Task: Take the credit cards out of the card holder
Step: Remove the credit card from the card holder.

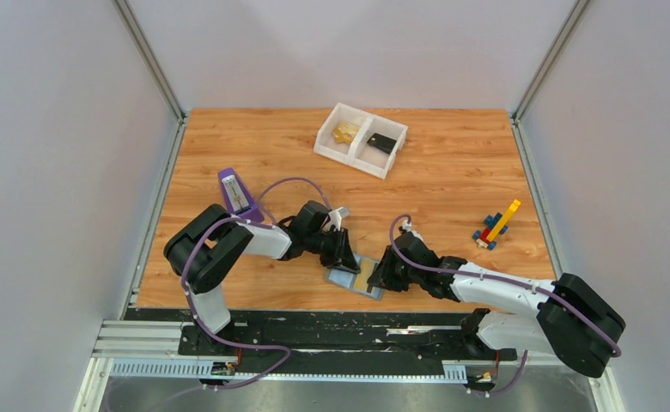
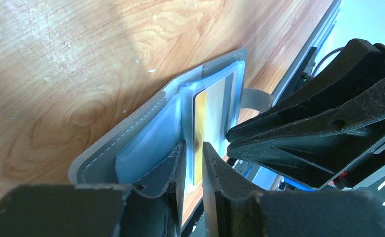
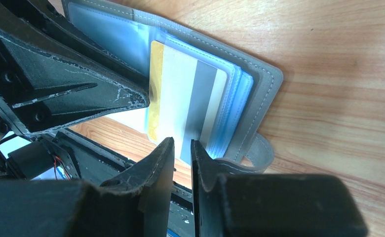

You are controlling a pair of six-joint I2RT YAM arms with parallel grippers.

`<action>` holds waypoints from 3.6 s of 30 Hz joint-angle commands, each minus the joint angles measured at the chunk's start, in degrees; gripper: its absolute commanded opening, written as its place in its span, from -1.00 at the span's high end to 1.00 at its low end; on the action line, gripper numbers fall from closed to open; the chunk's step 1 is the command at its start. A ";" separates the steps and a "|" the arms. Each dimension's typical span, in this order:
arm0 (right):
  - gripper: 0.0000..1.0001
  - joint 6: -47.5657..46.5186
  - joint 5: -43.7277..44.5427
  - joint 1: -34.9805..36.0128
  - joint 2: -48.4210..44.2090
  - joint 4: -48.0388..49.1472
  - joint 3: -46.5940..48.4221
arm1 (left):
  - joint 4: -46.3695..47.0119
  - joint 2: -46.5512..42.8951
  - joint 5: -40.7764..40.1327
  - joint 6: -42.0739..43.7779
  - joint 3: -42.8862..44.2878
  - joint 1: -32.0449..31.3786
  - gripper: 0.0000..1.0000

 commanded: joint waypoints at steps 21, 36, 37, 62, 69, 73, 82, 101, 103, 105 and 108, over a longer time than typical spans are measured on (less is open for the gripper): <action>0.59 -0.50 2.92 0.17 -0.26 -1.15 -1.15 | 7.74 1.73 4.16 -4.09 -1.64 -1.72 0.44; 0.59 -1.69 4.80 -0.54 -0.26 -2.31 -0.50 | -0.94 -1.82 -1.95 -0.42 -0.65 -2.41 1.00; 0.59 -1.87 4.87 -0.76 -0.51 -2.75 -0.41 | -1.97 -2.26 -2.78 0.11 -0.57 -2.39 1.00; 0.42 -1.87 7.31 -0.98 0.27 -6.08 1.15 | -0.33 -6.85 -5.35 0.30 -2.92 -2.38 0.44; 0.55 -5.41 8.85 -1.06 1.74 -4.72 1.09 | -1.81 -5.77 -6.62 1.91 -1.10 -2.40 0.24; 0.59 -7.34 9.39 -1.13 1.63 -3.28 0.41 | -1.40 -4.46 -6.64 1.98 -0.90 -2.41 0.21; 0.62 -8.39 7.86 -1.67 2.74 -1.40 0.04 | 4.37 -1.96 -2.28 -1.17 -1.72 -2.41 0.33; 0.63 -8.14 7.31 -3.83 0.28 -1.68 -2.44 | 1.76 -5.69 -1.90 -0.71 -4.29 0.73 1.00; 0.63 -8.15 7.37 -3.88 0.43 -1.68 -2.43 | 1.18 -6.22 -1.92 -0.27 -4.17 0.89 0.99; 0.63 -8.23 7.21 -3.87 0.56 -1.68 -2.37 | 0.68 -6.67 -1.87 -0.06 -4.15 1.06 1.00; 0.63 -8.40 7.29 -3.96 0.79 -1.68 -2.38 | -0.13 -7.50 -1.87 0.32 -4.14 1.37 1.00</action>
